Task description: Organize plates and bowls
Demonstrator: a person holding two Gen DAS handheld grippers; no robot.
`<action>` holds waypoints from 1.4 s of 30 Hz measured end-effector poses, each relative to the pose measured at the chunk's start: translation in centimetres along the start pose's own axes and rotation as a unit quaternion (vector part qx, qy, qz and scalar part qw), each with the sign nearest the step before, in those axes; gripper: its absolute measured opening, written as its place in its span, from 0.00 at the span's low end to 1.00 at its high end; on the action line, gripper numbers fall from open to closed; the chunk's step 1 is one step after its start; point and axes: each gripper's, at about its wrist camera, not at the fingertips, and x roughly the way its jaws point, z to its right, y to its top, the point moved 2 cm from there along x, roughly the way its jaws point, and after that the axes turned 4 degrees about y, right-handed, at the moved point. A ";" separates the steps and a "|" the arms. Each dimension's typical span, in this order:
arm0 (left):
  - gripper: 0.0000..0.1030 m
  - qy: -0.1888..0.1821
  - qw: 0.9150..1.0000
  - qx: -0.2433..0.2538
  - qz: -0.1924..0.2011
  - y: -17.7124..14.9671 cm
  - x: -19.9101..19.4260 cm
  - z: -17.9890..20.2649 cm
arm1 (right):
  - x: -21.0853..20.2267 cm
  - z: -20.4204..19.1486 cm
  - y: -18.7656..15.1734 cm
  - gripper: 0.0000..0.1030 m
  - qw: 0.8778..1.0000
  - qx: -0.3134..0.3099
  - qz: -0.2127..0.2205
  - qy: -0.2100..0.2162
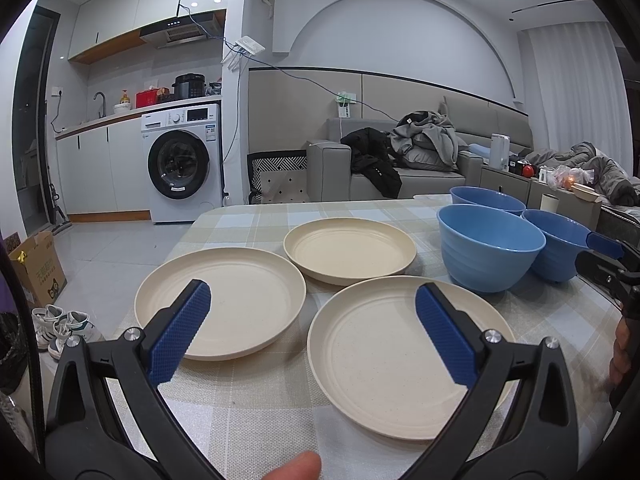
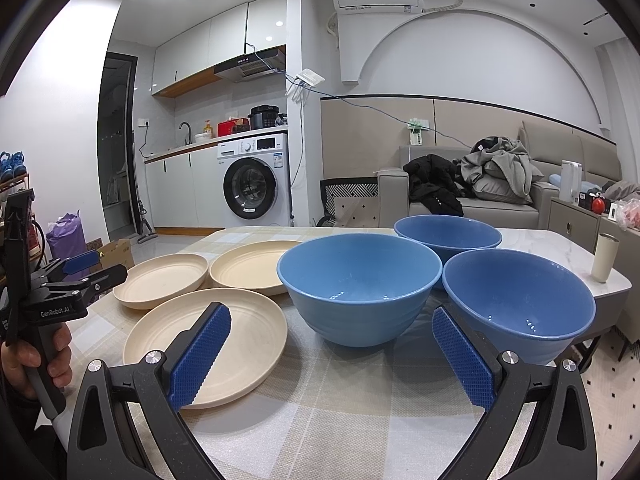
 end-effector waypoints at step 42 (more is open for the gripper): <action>0.99 0.014 1.000 -0.001 -0.023 1.7 -0.3 -3.8 | -0.2 -2.1 2.1 1.00 1.000 0.005 -0.028 0.000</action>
